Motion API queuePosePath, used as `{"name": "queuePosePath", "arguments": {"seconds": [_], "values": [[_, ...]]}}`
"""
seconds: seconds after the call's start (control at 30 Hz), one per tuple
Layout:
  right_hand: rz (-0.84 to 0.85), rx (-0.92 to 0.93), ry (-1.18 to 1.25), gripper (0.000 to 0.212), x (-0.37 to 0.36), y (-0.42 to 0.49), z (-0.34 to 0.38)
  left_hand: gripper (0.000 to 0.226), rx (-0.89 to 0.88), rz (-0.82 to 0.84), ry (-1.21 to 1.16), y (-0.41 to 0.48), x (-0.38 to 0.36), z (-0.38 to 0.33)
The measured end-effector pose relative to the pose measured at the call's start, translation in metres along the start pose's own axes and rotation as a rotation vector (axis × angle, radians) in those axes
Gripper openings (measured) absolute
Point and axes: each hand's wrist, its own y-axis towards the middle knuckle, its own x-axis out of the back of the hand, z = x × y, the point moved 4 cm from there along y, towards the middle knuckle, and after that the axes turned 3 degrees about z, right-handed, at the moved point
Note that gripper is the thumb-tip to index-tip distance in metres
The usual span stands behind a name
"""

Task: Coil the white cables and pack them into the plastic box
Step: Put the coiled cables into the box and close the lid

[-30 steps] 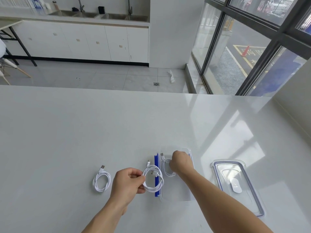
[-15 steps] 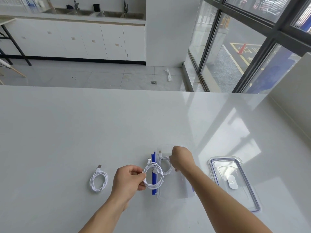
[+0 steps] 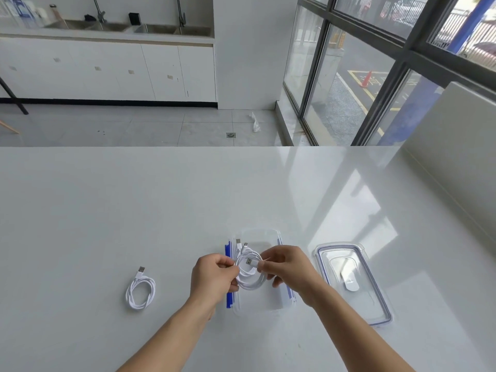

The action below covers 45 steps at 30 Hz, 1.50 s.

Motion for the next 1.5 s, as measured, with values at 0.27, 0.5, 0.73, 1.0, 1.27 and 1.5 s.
{"name": "queuePosePath", "arguments": {"seconds": [0.27,0.5,0.73,1.0,1.27,1.5], "values": [[-0.106,0.025,-0.076,0.007,0.0,0.008,-0.01,0.01,0.014,0.008,-0.016,-0.003,-0.007,0.001],[-0.084,0.005,-0.533,0.014,-0.001,0.027,-0.012,0.009,0.055,-0.013,-0.097,-0.005,0.013,0.02],[-0.009,-0.035,-0.858,0.017,-0.029,0.05,-0.02,0.015,0.078,-0.01,-0.11,-0.01,0.04,0.05],[0.035,-0.096,-1.073,0.004,-0.04,0.06,-0.031,0.018,0.075,0.005,-0.096,-0.013,0.051,0.063],[0.12,-0.131,-1.173,0.022,-0.043,0.055,-0.035,0.014,-0.008,-0.035,0.188,0.0,0.047,0.072],[0.049,-0.066,-1.119,0.016,-0.041,0.049,-0.027,0.022,-0.343,-0.108,0.995,0.002,0.059,0.102]]}}
